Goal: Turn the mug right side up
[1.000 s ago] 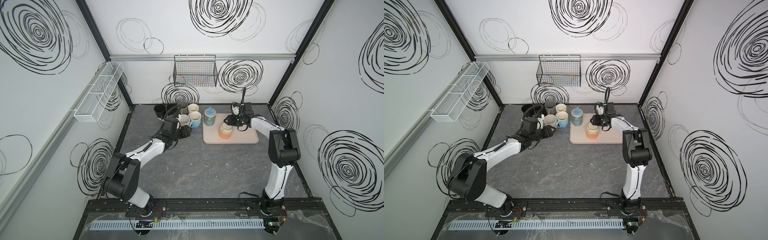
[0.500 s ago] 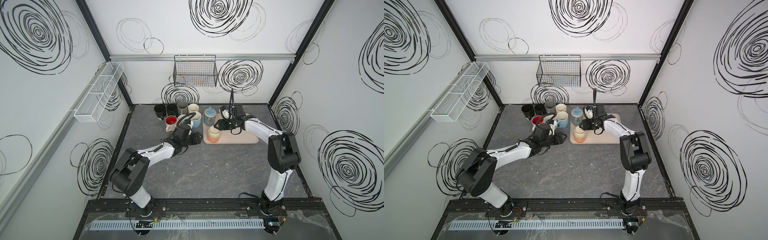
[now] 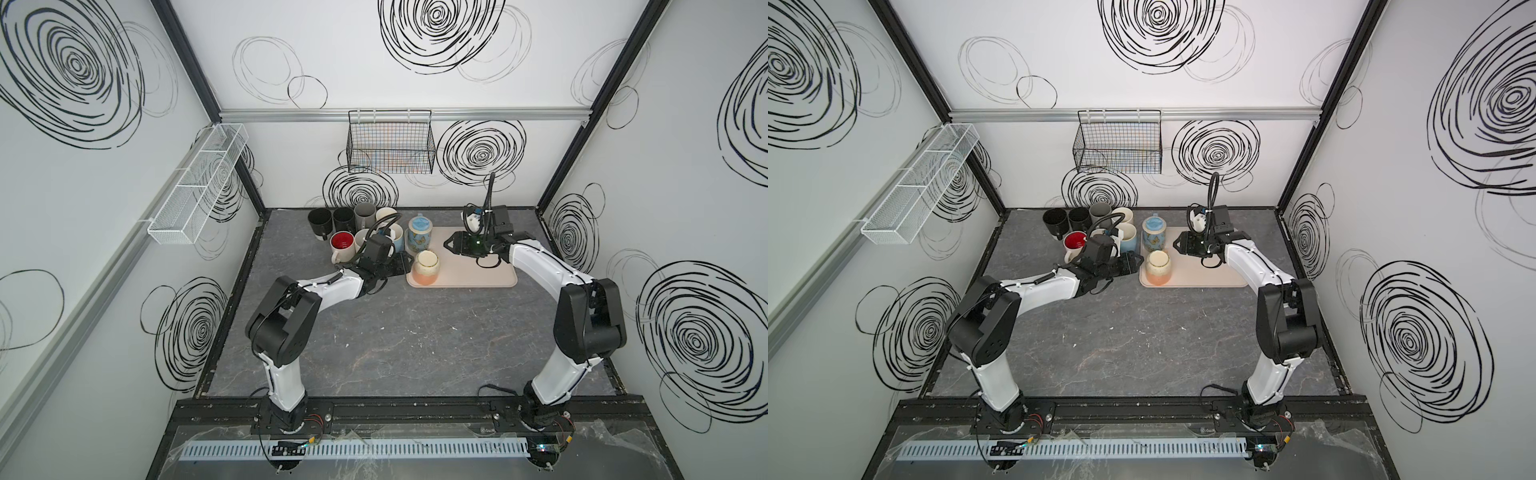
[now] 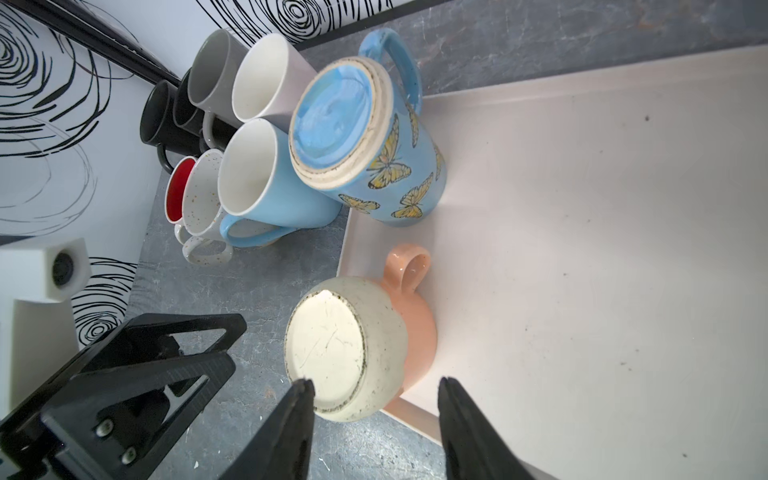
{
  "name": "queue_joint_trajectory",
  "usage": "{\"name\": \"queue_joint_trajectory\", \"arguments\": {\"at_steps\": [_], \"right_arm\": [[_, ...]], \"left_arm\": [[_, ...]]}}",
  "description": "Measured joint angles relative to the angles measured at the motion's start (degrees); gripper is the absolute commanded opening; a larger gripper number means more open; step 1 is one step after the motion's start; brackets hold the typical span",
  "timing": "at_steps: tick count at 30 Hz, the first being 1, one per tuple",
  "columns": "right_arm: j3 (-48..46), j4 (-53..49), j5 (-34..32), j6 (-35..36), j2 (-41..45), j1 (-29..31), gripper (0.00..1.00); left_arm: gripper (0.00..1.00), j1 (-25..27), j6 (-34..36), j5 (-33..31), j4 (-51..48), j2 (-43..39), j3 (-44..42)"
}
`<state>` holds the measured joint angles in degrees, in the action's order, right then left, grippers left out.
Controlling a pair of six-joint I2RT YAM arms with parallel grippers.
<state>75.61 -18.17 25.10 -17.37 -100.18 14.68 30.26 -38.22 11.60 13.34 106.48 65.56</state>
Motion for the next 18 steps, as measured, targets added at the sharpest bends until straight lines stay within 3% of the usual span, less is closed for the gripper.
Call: {"name": "queue_joint_trajectory", "arguments": {"at_steps": [10,18], "right_arm": [[-13.44,1.55,-0.22,-6.47,4.57,4.92,0.52],[-13.07,2.82,3.39,-8.44,3.78,3.91,0.43]], "left_arm": [[0.51,0.46,-2.82,0.39,1.81,7.67,3.5],[0.5,2.69,-5.77,0.55,4.98,8.39,2.62]]}}
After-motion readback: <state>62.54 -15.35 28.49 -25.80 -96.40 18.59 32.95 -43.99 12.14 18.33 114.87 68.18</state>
